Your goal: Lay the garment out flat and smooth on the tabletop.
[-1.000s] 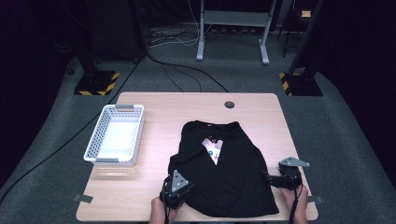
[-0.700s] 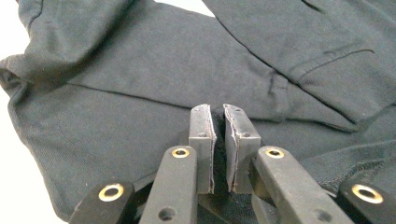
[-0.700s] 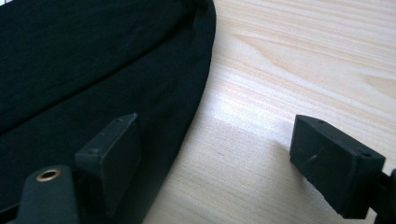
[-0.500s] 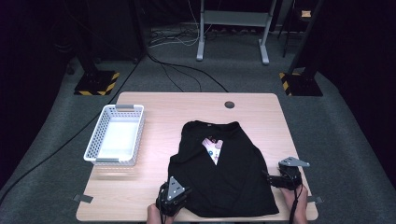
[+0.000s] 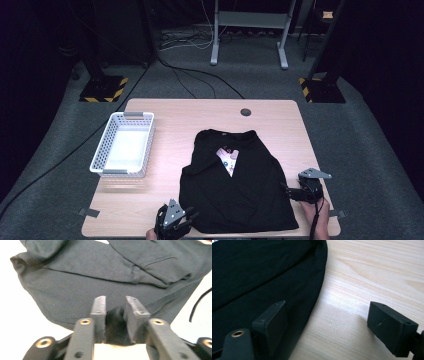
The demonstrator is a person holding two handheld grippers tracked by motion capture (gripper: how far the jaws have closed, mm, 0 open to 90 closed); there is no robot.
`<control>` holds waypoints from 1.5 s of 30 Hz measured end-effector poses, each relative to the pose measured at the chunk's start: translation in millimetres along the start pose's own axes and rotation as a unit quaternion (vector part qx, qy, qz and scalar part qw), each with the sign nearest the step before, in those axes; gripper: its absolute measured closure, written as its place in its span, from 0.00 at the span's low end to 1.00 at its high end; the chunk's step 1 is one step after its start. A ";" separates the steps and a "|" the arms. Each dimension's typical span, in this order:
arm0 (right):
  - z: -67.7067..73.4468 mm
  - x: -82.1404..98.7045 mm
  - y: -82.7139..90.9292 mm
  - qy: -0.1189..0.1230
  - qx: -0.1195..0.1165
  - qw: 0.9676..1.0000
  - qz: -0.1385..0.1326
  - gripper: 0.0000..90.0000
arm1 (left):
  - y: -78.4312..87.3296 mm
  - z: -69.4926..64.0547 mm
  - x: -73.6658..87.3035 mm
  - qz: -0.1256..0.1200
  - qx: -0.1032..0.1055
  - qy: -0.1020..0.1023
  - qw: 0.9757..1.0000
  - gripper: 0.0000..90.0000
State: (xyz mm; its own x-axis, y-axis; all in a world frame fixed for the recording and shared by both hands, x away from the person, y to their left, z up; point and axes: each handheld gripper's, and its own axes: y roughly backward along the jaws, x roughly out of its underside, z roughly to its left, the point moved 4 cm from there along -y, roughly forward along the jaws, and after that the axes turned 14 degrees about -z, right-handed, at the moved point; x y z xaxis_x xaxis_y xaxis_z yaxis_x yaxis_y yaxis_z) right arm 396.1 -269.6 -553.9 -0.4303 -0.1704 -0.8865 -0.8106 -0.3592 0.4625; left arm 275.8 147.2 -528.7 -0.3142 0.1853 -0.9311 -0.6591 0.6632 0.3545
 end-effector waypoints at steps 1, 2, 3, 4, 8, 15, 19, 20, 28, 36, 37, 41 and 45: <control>0.1 0.0 0.0 -0.001 0.000 1.000 0.000 0.18 | 3.2 -0.2 -2.6 -0.005 0.001 0.000 1.000 0.69; 0.1 0.0 0.0 -0.001 0.000 1.000 0.000 0.18 | 6.0 -0.4 -5.6 -0.010 0.002 0.001 1.000 0.66; 0.1 -0.1 0.0 0.000 0.000 1.000 0.000 0.18 | 8.4 -0.7 -8.6 -0.017 0.005 0.001 1.000 0.63; 0.1 0.0 0.0 0.000 0.000 1.000 0.000 0.18 | 10.2 -0.9 -11.7 -0.023 0.005 0.000 1.000 0.60; 0.1 -0.1 0.0 0.000 0.000 1.000 0.000 0.18 | 7.9 0.2 -18.7 -0.024 0.009 -0.010 1.000 0.55; 0.3 0.0 0.1 0.000 0.000 1.000 0.000 0.18 | -34.2 15.0 -19.8 0.001 0.010 0.018 1.000 0.38; 0.3 0.0 0.1 0.000 0.000 1.000 0.000 0.18 | -61.0 25.7 -21.5 0.031 -0.003 0.021 0.999 0.25; 0.3 0.0 0.1 0.000 -0.001 1.000 0.000 0.18 | -70.5 30.5 -22.1 0.048 -0.010 0.022 0.999 0.21; 0.7 0.1 0.3 0.000 -0.002 1.000 0.000 0.18 | -99.7 48.8 -18.7 0.101 -0.075 0.006 0.992 0.11; 2.6 -0.6 -1.6 0.004 -0.001 1.000 0.003 0.17 | -95.5 54.8 -12.4 0.078 -0.074 -0.012 0.994 0.08; 2.8 -0.7 -1.8 0.005 -0.002 1.000 0.003 0.17 | -95.3 55.2 -12.4 0.079 -0.072 -0.013 0.994 0.08; 4.4 -1.6 -3.1 0.007 -0.005 1.000 0.007 0.15 | -92.1 58.8 -11.1 0.078 -0.074 -0.015 0.994 0.08; 11.3 -5.3 -10.5 0.007 -0.005 1.000 0.015 0.12 | -90.5 60.3 -10.2 0.075 -0.078 -0.013 0.994 0.08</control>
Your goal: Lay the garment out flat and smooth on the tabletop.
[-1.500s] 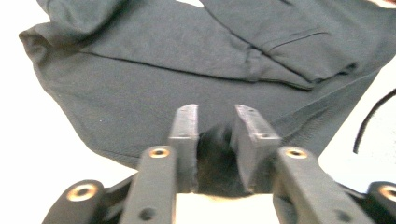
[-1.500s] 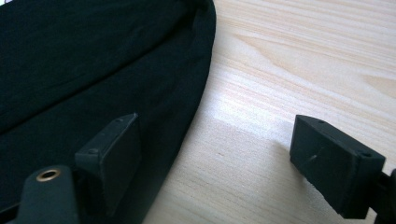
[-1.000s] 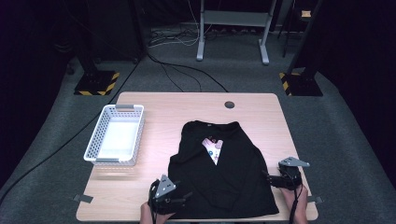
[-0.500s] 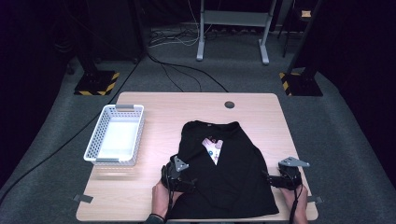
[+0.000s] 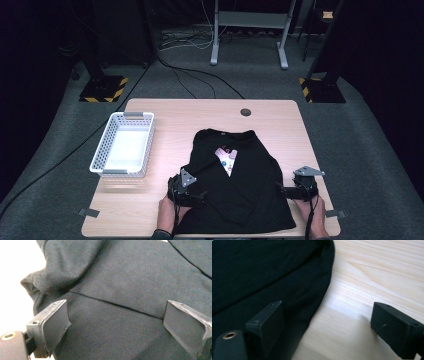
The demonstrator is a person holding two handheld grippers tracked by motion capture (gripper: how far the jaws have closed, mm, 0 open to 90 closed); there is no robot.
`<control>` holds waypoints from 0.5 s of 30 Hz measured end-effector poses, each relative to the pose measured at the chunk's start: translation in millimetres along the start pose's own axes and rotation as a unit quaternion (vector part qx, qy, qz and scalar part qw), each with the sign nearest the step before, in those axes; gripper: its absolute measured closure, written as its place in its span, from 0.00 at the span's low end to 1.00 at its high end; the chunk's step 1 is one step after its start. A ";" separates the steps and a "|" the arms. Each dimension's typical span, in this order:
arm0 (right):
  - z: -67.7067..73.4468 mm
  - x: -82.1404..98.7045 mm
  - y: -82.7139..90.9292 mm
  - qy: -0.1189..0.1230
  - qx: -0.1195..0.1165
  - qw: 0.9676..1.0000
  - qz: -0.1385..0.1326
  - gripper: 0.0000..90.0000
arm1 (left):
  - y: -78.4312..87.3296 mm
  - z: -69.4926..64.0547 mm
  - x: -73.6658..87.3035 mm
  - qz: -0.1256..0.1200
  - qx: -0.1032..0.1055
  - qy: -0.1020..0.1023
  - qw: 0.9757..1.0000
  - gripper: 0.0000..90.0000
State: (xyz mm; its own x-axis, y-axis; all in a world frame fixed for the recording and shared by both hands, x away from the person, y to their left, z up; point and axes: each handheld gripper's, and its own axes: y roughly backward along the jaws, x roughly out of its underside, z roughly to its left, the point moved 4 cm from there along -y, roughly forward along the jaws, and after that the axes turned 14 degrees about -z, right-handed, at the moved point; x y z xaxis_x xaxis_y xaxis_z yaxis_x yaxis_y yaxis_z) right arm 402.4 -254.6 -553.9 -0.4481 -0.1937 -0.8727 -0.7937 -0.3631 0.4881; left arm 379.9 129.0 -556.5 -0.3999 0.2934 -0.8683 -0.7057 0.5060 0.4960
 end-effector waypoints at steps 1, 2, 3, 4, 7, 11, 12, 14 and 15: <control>2.3 -1.2 -2.4 0.000 0.001 1.000 0.001 0.11 | 0.4 0.6 0.3 -0.001 -0.001 0.001 1.000 0.08; 4.9 -2.1 -4.1 -0.001 0.001 1.000 0.001 0.11 | 1.1 1.7 0.8 -0.001 -0.002 0.001 1.000 0.08; 6.8 -3.0 -5.7 0.001 0.001 1.000 0.001 0.11 | 1.8 2.6 1.3 -0.002 -0.004 0.003 1.000 0.08; 8.8 -3.7 -7.0 0.001 0.001 1.000 0.001 0.11 | 3.0 4.2 1.9 -0.001 -0.005 0.002 1.000 0.08; 14.3 -5.4 -10.2 -0.001 0.002 1.000 0.001 0.11 | 6.2 9.1 3.9 -0.002 -0.008 0.005 1.000 0.08; 21.3 -7.9 -14.9 0.001 0.001 1.000 0.001 0.11 | 11.3 17.3 7.0 -0.003 -0.016 0.010 1.000 0.08; 23.7 -8.6 -16.2 0.001 0.001 1.000 0.002 0.11 | 12.7 19.2 7.8 -0.002 -0.017 0.010 1.000 0.08; 28.6 -10.1 -19.1 0.001 -0.001 1.000 0.002 0.11 | 15.3 22.9 9.4 -0.003 -0.019 0.011 1.000 0.08; 30.7 -10.8 -20.4 0.003 -0.002 1.000 0.001 0.11 | 16.7 24.7 10.1 -0.002 -0.020 0.012 1.000 0.08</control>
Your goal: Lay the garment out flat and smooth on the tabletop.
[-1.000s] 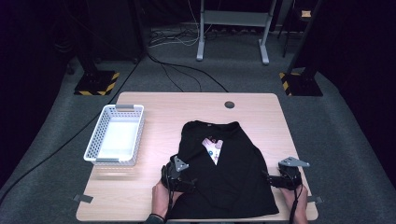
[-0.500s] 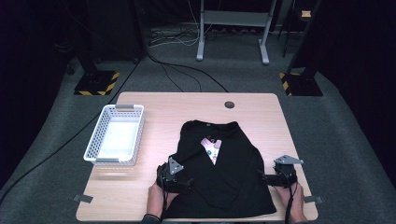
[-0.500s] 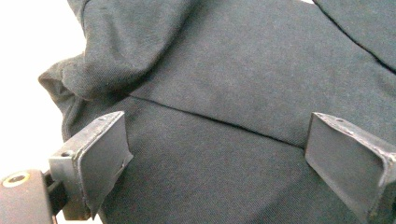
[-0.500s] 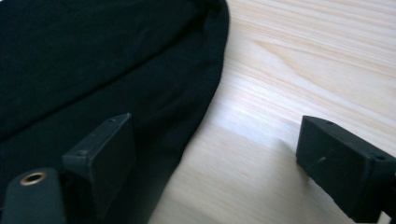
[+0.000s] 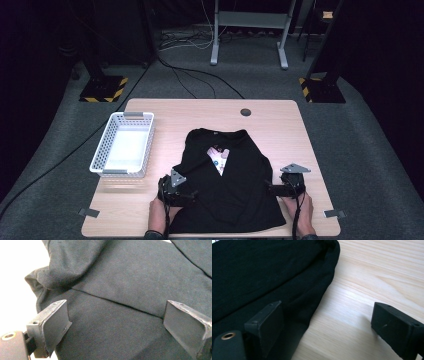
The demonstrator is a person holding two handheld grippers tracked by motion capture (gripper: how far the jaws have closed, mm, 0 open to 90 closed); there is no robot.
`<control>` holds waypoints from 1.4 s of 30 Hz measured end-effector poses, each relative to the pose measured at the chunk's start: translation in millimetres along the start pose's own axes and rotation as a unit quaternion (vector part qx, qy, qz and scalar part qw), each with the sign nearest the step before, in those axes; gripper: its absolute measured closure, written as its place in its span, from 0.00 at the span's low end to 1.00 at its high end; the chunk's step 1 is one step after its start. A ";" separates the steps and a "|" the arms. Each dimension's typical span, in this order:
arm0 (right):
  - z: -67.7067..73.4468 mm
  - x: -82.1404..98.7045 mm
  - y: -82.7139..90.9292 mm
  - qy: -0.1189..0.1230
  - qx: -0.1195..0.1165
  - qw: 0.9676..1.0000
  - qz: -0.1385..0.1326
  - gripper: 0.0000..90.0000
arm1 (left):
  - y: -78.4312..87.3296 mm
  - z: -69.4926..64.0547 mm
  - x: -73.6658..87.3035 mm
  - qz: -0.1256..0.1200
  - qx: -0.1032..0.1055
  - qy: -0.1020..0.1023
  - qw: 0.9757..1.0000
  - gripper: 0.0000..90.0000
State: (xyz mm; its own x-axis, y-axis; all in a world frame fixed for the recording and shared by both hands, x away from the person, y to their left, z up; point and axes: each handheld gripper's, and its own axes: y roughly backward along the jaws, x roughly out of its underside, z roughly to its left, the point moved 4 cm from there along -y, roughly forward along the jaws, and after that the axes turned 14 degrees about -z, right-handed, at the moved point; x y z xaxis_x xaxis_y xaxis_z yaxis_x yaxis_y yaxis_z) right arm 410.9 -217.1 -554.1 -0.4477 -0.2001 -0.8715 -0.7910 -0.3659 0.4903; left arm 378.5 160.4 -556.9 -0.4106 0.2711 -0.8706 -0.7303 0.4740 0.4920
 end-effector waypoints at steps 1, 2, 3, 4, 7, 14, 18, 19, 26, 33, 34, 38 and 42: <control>2.2 -0.7 -1.2 0.000 -0.001 1.000 0.000 0.11 | 1.1 1.6 0.8 -0.001 -0.001 0.002 1.000 0.08; 4.4 -1.4 -2.5 0.001 -0.002 1.000 0.000 0.11 | 2.3 3.8 1.4 0.000 -0.002 0.001 1.000 0.08; 6.6 -2.1 -3.9 0.001 -0.003 1.000 0.000 0.11 | 3.5 5.6 2.1 -0.001 -0.004 0.003 1.000 0.08; 8.8 -2.8 -5.1 0.002 -0.004 1.000 0.000 0.11 | 4.8 7.5 2.8 0.000 -0.006 0.004 1.000 0.08; 15.7 -4.9 -8.9 0.005 -0.005 1.000 0.000 0.12 | 7.6 12.6 4.6 -0.001 -0.011 0.009 1.000 0.08; 31.8 -9.4 -17.5 0.004 -0.007 1.000 0.001 0.11 | 16.7 26.7 10.1 -0.002 -0.021 0.013 1.000 0.08; 40.7 -12.2 -22.6 0.006 -0.010 1.000 0.001 0.11 | 23.8 37.8 14.4 -0.003 -0.028 0.015 0.999 0.08; 43.2 -13.0 -24.1 0.006 -0.012 1.000 0.002 0.11 | 25.6 40.4 15.5 -0.003 -0.029 0.017 0.999 0.08; 57.7 -17.3 -32.3 0.008 -0.015 1.000 0.001 0.11 | 36.5 59.6 21.8 -0.003 -0.033 0.018 0.999 0.08; 64.1 -18.7 -35.1 0.008 -0.016 1.000 0.000 0.11 | 43.4 72.3 25.9 -0.003 -0.033 0.018 0.999 0.08; 64.0 -18.5 -35.0 0.008 -0.015 1.000 -0.001 0.11 | 43.4 72.4 25.9 -0.003 -0.033 0.018 0.999 0.08; 64.5 -18.6 -34.8 0.009 -0.013 1.000 -0.001 0.11 | 42.8 74.4 25.5 -0.002 -0.030 0.017 0.999 0.08; 68.3 -18.8 -35.0 0.006 -0.002 1.000 -0.002 0.12 | 42.0 78.5 25.0 -0.003 -0.031 0.017 0.999 0.08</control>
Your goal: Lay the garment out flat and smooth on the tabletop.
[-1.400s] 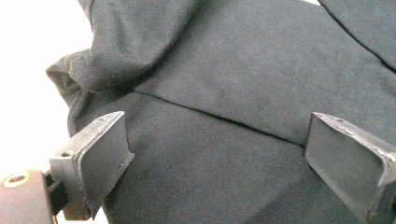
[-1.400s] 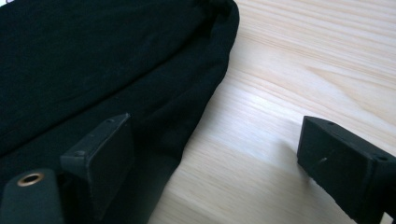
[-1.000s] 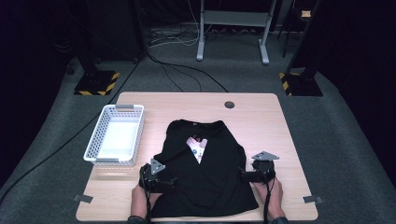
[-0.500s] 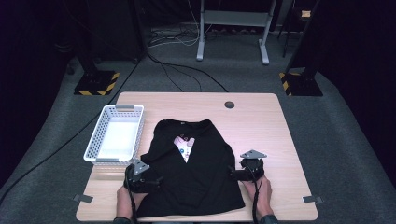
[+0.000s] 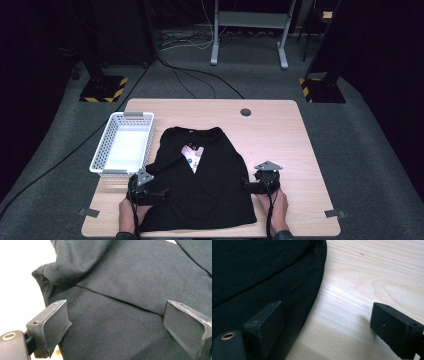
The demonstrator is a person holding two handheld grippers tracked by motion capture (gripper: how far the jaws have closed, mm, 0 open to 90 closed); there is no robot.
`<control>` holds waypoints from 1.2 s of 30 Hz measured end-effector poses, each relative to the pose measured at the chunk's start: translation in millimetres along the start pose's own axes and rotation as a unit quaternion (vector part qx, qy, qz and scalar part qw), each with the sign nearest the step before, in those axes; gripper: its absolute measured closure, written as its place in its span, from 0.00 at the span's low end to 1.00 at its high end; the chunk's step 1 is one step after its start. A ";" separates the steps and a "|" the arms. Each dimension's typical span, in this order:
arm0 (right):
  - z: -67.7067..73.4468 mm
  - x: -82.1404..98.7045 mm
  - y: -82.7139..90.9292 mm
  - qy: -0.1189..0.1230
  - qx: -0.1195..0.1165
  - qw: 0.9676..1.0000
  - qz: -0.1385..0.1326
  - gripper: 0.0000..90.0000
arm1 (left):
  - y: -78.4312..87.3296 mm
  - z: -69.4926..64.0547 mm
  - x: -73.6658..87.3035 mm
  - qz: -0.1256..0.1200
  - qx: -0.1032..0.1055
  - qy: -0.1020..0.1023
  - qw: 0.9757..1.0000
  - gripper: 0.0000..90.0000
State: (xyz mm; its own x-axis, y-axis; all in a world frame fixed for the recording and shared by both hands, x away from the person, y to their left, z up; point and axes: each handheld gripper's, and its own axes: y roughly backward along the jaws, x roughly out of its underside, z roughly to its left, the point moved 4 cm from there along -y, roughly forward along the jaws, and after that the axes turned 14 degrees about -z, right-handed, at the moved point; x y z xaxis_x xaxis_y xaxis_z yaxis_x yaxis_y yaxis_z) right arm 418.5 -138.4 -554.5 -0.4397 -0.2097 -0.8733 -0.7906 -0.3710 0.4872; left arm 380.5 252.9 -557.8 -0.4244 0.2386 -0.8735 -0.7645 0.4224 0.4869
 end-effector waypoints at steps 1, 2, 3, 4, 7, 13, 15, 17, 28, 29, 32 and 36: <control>1.8 -0.1 0.2 0.002 0.005 1.000 -0.002 0.12 | -0.1 0.7 -0.1 0.000 0.000 0.000 1.000 0.08; 3.0 -0.1 0.4 0.005 0.009 1.000 -0.004 0.12 | -0.3 1.1 -0.2 0.000 0.001 0.000 1.000 0.08; 3.7 0.1 0.7 0.006 0.011 1.000 -0.005 0.12 | -0.4 1.2 -0.2 0.000 0.001 0.000 1.000 0.08; 3.8 0.4 1.1 0.006 0.011 1.000 -0.005 0.12 | -0.4 1.2 -0.2 0.000 0.001 0.000 1.000 0.08; 3.1 0.9 2.1 0.003 0.004 1.000 -0.003 0.11 | -0.4 1.0 -0.3 0.000 0.001 -0.001 1.000 0.08; 14.2 -7.5 9.5 -0.036 -0.017 0.999 0.001 0.08 | -0.3 0.8 -0.4 -0.001 0.000 -0.001 1.000 0.08; 28.4 -16.8 12.6 -0.034 -0.029 0.999 -0.008 0.09 | -0.4 0.7 -0.4 0.000 0.000 0.000 1.000 0.08; 47.1 -24.4 12.1 -0.030 -0.043 0.999 -0.009 0.09 | -0.5 0.7 -0.5 0.000 0.000 0.000 1.000 0.08; 162.0 -35.1 -5.1 0.015 -0.138 0.990 0.022 0.13 | -0.4 -0.4 -0.8 -0.002 -0.002 -0.008 1.000 0.08; 170.4 -34.5 -6.4 0.025 -0.140 0.990 0.024 0.14 | -0.6 -0.3 -0.8 -0.001 -0.001 -0.005 1.000 0.08; 189.6 -31.0 -14.1 0.050 -0.138 0.988 0.040 0.16 | -0.6 -0.4 -0.9 -0.001 -0.001 -0.007 1.000 0.08; 195.3 -24.4 -23.5 0.053 -0.124 0.989 0.062 0.21 | -0.5 -0.5 -0.9 -0.001 -0.001 -0.009 1.000 0.08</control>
State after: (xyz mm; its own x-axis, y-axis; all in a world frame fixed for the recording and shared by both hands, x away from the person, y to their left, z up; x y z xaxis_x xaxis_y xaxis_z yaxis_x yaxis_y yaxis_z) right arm 364.6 52.2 -545.1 -0.4697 -0.3556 -0.8080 -0.5988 -0.5443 0.5876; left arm 381.0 252.0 -557.2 -0.4139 0.2527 -0.8746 -0.7668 0.4210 0.4845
